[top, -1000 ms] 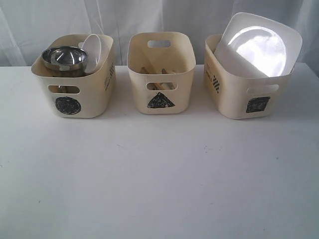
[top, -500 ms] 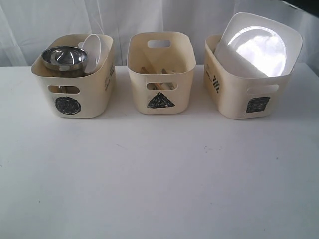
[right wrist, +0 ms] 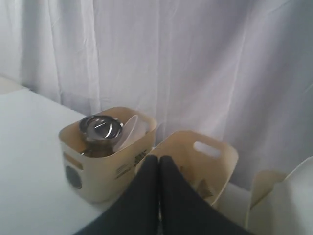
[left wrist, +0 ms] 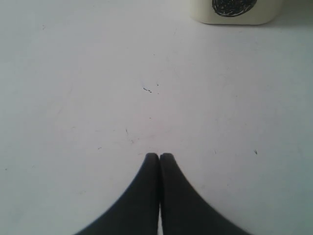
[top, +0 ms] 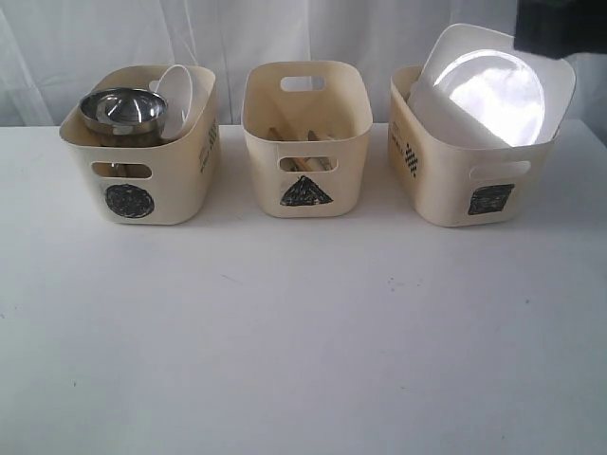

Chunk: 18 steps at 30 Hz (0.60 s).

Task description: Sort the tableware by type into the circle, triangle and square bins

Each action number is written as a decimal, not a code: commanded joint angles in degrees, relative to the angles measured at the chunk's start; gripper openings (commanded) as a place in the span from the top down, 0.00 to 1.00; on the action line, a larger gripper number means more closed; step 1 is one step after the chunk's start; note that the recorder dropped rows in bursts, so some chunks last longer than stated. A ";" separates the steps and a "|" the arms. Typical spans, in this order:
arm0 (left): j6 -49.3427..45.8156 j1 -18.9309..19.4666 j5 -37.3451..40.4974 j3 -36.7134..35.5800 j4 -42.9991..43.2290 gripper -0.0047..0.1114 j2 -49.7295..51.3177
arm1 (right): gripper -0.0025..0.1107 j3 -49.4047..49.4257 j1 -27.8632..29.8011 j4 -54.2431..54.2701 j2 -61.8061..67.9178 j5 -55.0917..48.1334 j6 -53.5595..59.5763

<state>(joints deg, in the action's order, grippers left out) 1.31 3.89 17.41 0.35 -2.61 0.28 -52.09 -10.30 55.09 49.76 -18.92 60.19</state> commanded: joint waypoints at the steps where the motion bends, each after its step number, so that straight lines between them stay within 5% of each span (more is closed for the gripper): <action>1: 0.00 0.03 0.08 -0.35 -0.37 0.96 -0.28 | 0.98 0.18 0.10 -0.91 -3.23 5.99 6.90; 9: 0.00 0.03 0.08 -0.35 -0.37 0.96 -0.28 | 0.98 1.97 0.10 -8.43 -6.77 9.53 7.05; 18: 0.00 0.03 0.08 -0.35 -0.37 0.96 -0.28 | 0.98 25.12 2.40 -49.46 -23.36 21.01 -44.12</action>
<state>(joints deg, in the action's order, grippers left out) 1.31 3.89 17.41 0.35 -2.61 0.28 -34.50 -9.65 16.16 32.86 -1.37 30.37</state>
